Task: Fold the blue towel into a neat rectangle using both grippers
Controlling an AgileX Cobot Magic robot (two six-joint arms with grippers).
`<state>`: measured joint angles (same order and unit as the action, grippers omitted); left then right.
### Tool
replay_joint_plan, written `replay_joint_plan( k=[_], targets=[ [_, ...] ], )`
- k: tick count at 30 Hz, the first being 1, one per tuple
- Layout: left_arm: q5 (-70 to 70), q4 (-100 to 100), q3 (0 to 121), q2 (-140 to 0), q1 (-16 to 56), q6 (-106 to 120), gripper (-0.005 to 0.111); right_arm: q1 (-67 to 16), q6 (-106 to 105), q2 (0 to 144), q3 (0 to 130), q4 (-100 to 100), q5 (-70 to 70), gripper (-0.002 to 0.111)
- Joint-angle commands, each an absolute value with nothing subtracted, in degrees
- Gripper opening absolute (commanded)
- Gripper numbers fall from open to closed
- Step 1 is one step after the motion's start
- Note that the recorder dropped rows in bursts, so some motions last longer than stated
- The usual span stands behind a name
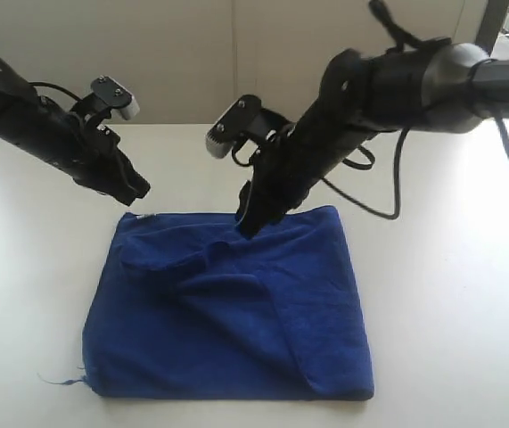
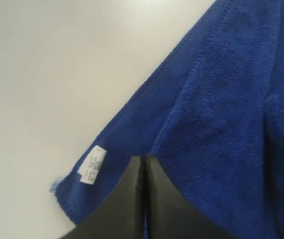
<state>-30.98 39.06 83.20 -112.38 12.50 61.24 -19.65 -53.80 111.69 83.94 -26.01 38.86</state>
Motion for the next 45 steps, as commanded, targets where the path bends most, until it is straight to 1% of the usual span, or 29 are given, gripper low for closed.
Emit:
replay_joint_plan(
  k=[1, 3, 8, 14, 33, 35, 40, 42, 45],
  targets=[
    [-36.95, 40.46, 87.21, -117.15, 12.7, 56.61, 0.0, -14.14, -70.32, 115.11, 89.28, -40.05, 48.55, 0.038],
    [-38.8, 40.55, 88.32, -120.06, 12.7, 56.61, 0.0, -14.02, -72.42, 119.22, 90.89, -38.74, 48.11, 0.038],
    [-39.02, 40.22, 88.32, -121.71, 12.7, 56.72, 0.0, -14.42, -83.96, 122.45, 90.89, -43.04, 48.08, 0.038],
    [-37.94, 40.22, 88.32, -123.29, 12.7, 56.86, 0.0, -14.78, -88.74, 124.78, 90.89, -43.96, 44.5, 0.038],
    [-37.26, 39.8, 88.41, -123.51, 12.7, 56.86, 0.0, -19.27, -92.0, 128.24, 90.89, -46.45, 40.41, 0.037],
    [-37.26, 39.65, 88.41, -123.51, 12.7, 56.86, 0.0, -19.27, -92.0, 128.24, 90.89, -46.32, 40.72, 0.032],
    [-37.26, 39.5, 88.41, -123.51, 12.7, 56.86, 0.0, -19.27, -91.2, 127.35, 90.89, -46.32, 41.39, 0.007],
    [-37.26, 39.37, 88.41, -123.51, 12.7, 56.86, 0.0, -19.27, -91.2, 126.38, 90.89, -46.32, 42.6, 0.0],
    [-37.26, 39.37, 88.41, -123.51, 12.7, 56.86, 0.0, -19.37, -90.89, 124.36, 90.89, -46.32, 45.65, 0.0]
  ],
)
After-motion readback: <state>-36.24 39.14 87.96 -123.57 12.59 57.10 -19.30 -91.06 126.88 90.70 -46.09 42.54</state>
